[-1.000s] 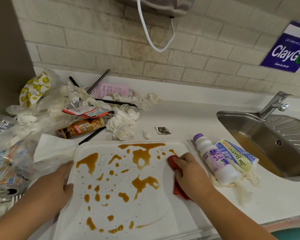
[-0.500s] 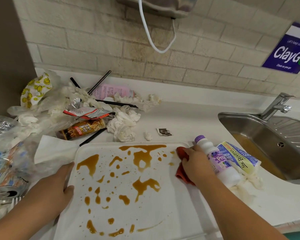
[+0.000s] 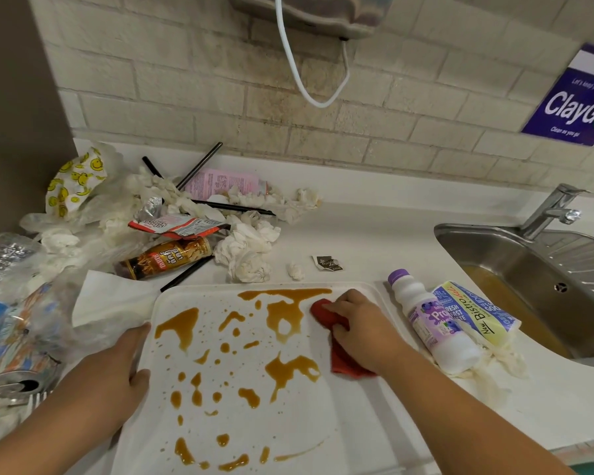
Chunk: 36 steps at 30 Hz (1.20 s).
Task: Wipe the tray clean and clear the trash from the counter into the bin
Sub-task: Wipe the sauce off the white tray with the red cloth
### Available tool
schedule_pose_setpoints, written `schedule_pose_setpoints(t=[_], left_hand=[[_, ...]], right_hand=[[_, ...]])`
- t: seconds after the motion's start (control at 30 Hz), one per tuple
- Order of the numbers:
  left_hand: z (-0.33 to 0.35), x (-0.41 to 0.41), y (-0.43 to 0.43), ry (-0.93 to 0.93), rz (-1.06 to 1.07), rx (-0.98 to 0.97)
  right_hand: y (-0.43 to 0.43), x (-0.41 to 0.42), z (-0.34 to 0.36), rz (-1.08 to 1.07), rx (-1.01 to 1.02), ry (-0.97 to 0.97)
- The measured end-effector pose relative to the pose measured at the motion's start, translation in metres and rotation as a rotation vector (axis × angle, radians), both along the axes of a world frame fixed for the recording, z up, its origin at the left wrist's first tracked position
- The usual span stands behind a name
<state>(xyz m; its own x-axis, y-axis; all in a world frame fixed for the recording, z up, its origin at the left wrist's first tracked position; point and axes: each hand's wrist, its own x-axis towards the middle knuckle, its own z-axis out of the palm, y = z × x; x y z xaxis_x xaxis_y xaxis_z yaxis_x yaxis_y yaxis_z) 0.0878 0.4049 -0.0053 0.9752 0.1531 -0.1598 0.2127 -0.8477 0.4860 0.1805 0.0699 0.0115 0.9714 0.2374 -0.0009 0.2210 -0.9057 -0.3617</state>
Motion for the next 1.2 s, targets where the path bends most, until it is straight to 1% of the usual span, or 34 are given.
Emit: schedule_pose_setpoints(t=[0.07, 0.13, 0.2, 0.27, 0.3, 0.4, 0.43, 0.47, 0.53, 0.6, 0.67, 0.73, 0.77, 0.9, 1.0, 1.1, 1.13, 1.2], left_hand=[[0.0, 0.0, -0.001, 0.001, -0.002, 0.003], [0.0, 0.0, -0.002, -0.001, -0.003, 0.007], [0.001, 0.0, -0.003, -0.001, 0.001, 0.011], [0.002, 0.0, -0.003, 0.0, 0.005, 0.012], [0.002, -0.001, -0.004, 0.003, 0.006, 0.011], [0.004, -0.001, -0.004, 0.009, 0.01, 0.004], [0.003, -0.001, -0.003, 0.009, 0.01, 0.006], [0.003, 0.0, -0.003, 0.011, 0.009, 0.013], [0.003, 0.001, -0.002, 0.014, 0.007, 0.022], [0.003, 0.001, -0.002, 0.017, 0.006, 0.022], [0.003, 0.0, -0.003, 0.02, 0.005, 0.02], [0.002, 0.0, -0.002, 0.024, 0.002, 0.011], [0.001, 0.001, -0.002, 0.025, 0.0, 0.008], [0.001, 0.002, -0.002, 0.027, 0.003, 0.015], [0.001, 0.002, -0.002, 0.031, 0.001, 0.022], [0.0, 0.002, -0.002, 0.035, 0.005, 0.026], [0.0, 0.003, -0.002, 0.036, 0.006, 0.027], [-0.001, 0.004, -0.001, 0.037, 0.005, 0.026]], right_hand=[[-0.006, 0.007, 0.001, -0.087, 0.02, 0.002], [-0.002, 0.005, -0.001, -0.113, -0.031, -0.046], [0.005, 0.0, -0.005, -0.014, -0.017, -0.046], [0.004, -0.003, -0.003, 0.084, 0.032, 0.013], [-0.001, -0.001, -0.001, 0.085, 0.042, 0.039], [-0.013, 0.002, 0.0, -0.052, 0.032, -0.028], [-0.013, 0.0, -0.001, -0.06, 0.011, -0.05], [-0.011, -0.003, -0.002, -0.023, 0.004, -0.034], [-0.007, -0.008, 0.002, 0.061, 0.056, 0.085], [-0.01, -0.008, 0.016, 0.04, 0.159, 0.188], [-0.019, -0.005, 0.03, -0.037, 0.214, 0.113], [-0.028, -0.005, 0.041, -0.08, 0.163, -0.031], [-0.032, -0.006, 0.045, -0.081, 0.123, -0.073], [-0.039, -0.012, 0.036, -0.057, 0.075, -0.034], [-0.035, -0.015, 0.009, -0.079, -0.068, -0.038], [-0.021, -0.028, -0.011, -0.089, -0.019, -0.073], [-0.017, -0.032, -0.013, -0.051, 0.004, -0.083], [-0.013, -0.035, -0.013, 0.042, 0.02, -0.042]])
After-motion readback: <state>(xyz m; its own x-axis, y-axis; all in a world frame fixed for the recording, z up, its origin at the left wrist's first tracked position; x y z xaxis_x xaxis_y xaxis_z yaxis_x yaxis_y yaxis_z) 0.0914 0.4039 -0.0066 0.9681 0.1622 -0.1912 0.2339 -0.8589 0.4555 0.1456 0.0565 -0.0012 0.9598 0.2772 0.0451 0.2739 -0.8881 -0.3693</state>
